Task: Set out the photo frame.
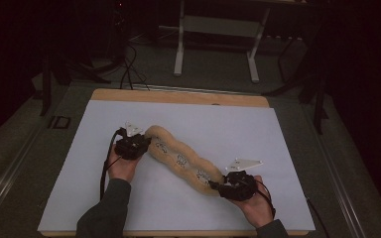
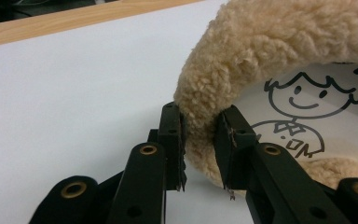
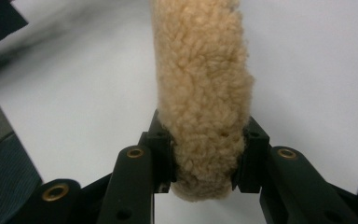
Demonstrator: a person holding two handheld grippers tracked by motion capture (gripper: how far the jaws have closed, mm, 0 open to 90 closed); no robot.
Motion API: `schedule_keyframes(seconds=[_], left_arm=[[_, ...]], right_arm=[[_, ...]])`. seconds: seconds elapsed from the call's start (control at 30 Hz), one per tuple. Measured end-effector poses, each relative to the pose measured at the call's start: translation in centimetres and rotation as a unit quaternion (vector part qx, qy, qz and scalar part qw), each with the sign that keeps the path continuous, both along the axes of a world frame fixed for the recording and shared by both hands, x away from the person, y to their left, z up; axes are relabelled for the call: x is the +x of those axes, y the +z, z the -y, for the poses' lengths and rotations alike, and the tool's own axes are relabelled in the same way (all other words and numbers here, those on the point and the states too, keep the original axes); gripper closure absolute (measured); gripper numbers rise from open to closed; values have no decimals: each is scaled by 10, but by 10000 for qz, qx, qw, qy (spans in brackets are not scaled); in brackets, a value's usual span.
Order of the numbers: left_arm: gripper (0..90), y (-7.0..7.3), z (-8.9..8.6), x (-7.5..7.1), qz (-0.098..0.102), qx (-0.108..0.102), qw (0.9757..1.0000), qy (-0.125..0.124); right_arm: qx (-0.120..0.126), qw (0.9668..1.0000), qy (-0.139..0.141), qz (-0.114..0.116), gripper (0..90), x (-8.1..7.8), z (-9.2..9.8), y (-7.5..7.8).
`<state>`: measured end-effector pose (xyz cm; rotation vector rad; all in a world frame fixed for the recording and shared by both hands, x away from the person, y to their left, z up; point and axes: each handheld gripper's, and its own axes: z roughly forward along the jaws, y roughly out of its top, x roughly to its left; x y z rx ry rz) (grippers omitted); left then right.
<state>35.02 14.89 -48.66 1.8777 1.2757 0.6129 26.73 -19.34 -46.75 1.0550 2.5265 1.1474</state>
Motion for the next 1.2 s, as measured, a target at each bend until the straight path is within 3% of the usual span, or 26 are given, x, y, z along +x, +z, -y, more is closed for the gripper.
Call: schedule_keyframes(seconds=[0.2, 0.27, 0.63, 1.2], left_arm=[[747, 5, -2, -4, 36, -90, 9999, 129], [747, 6, -3, -5, 56, -100, 9998, 160], [748, 10, -7, -12, 98, -205, 9991, 369], [750, 14, -5, -17, 142, -252, 9991, 299]], right_arm=[[11, 9999, -124, 107, 654, 6, 2, 4], [-112, 9996, -144, 205, 654, 8, 2, 6], [-213, 9984, -252, 460, 653, 17, 1, 15], [-181, 9962, -656, 552, 650, 30, 10, 14]])
